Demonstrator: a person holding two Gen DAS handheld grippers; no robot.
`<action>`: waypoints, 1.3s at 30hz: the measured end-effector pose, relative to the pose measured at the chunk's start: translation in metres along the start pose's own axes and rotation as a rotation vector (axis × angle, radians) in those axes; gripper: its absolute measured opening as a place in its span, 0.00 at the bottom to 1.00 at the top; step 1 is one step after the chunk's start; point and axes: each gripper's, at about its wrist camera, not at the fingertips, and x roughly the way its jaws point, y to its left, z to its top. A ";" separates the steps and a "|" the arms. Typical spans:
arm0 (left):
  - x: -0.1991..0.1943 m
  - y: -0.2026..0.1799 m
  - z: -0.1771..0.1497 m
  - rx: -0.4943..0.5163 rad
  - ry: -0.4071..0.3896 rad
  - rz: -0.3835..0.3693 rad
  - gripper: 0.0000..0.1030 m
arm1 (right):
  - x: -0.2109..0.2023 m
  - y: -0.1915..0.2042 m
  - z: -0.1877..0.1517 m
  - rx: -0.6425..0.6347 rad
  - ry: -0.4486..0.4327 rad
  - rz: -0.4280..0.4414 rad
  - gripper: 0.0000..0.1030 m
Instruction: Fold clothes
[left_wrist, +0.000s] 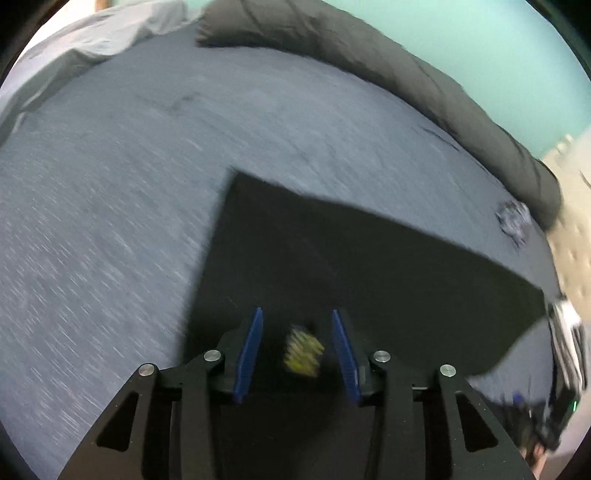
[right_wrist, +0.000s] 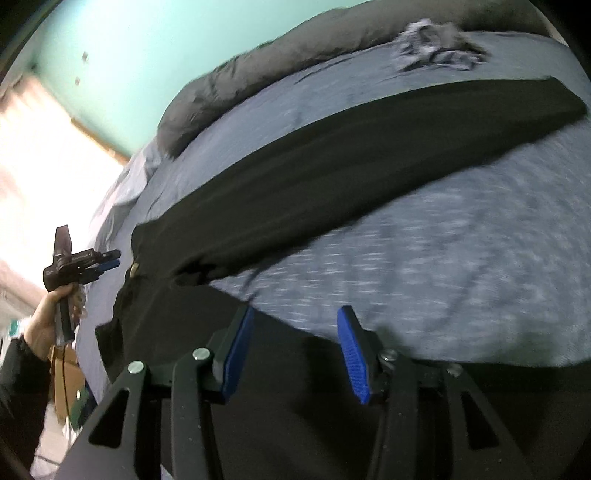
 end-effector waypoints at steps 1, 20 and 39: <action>0.002 -0.005 -0.009 0.006 0.004 -0.020 0.41 | 0.008 0.009 0.004 -0.018 0.021 -0.006 0.48; 0.034 -0.028 -0.085 0.047 -0.026 -0.067 0.41 | 0.127 0.089 0.048 -0.107 0.227 -0.114 0.48; 0.040 -0.027 -0.094 0.046 -0.016 -0.076 0.42 | 0.103 0.061 0.039 -0.110 0.173 -0.182 0.03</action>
